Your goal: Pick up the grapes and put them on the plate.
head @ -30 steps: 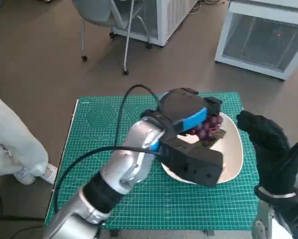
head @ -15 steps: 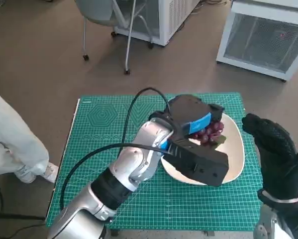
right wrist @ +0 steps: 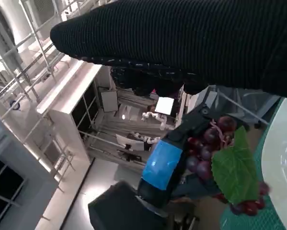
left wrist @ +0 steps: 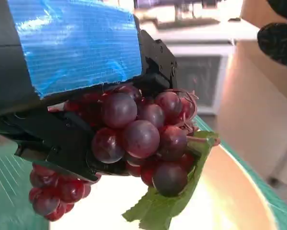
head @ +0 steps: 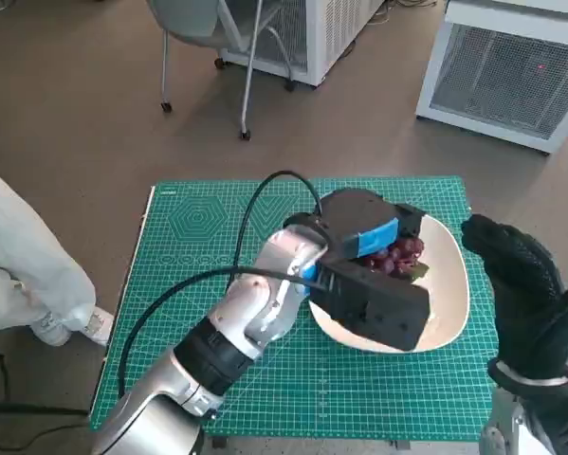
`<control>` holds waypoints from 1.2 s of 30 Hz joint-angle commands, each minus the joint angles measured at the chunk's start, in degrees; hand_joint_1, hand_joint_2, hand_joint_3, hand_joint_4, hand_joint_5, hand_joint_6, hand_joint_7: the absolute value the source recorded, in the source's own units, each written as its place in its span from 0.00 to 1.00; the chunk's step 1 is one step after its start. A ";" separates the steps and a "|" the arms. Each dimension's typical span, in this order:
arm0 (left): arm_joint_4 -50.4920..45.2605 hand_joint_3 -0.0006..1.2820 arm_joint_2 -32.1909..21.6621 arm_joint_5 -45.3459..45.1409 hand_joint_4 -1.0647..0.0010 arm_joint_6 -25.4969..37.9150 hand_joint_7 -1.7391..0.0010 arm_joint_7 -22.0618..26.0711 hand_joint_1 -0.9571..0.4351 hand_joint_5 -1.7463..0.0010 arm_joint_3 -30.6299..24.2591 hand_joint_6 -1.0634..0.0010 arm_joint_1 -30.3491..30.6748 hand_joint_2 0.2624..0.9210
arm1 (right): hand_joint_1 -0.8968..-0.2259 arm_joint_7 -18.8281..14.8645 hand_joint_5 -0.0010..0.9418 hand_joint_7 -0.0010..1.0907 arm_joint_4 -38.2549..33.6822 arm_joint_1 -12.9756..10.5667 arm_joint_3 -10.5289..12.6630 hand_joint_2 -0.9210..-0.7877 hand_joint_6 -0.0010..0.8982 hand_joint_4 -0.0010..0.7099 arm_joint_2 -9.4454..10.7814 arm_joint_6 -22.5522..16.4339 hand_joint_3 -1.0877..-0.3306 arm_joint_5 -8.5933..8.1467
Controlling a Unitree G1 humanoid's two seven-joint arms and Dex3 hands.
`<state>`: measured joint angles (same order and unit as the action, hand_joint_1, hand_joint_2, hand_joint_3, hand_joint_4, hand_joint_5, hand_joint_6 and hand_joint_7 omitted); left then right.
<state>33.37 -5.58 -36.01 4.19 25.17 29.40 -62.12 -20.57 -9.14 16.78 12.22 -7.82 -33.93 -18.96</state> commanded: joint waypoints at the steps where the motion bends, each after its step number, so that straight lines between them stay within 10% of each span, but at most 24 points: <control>1: 2.47 0.23 1.21 4.48 0.62 0.83 0.81 5.82 0.83 0.27 -1.58 0.74 -1.72 0.93 | 0.61 0.16 0.00 0.54 -0.38 -0.85 -0.16 0.00 0.21 0.68 0.18 0.92 0.73 -0.30; 5: 2.78 0.07 0.60 3.26 0.82 0.44 0.96 6.43 0.59 0.80 -0.16 0.82 -1.92 0.95 | 0.61 -0.13 0.00 0.54 -0.29 -0.96 -0.21 0.00 0.21 0.68 0.12 1.04 0.73 -0.61; 9: 2.98 0.03 -0.08 1.84 0.96 -1.68 0.99 4.78 0.47 0.95 0.70 0.88 -1.44 0.96 | 0.61 -0.36 0.00 0.54 -0.27 -1.03 -0.26 0.00 0.21 0.68 0.02 1.16 0.73 -0.85; 27: 7.42 0.05 -2.62 6.26 1.00 -13.37 0.99 -2.06 0.39 1.00 -3.40 0.88 1.44 1.00 | 0.61 -0.26 0.00 0.54 -0.55 -0.62 -0.70 0.00 0.21 0.68 0.07 1.31 0.73 -0.69; 36: 10.07 0.07 -4.59 19.52 0.97 -19.32 0.97 0.03 0.40 0.99 -13.85 0.81 5.12 1.00 | 0.61 0.49 0.00 0.54 -1.03 0.10 -1.36 0.00 0.21 0.68 0.57 1.27 0.74 0.10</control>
<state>42.03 -9.15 -22.14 -13.53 23.55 20.01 -59.04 -20.72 -9.45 17.08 11.17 -7.73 -33.38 -19.79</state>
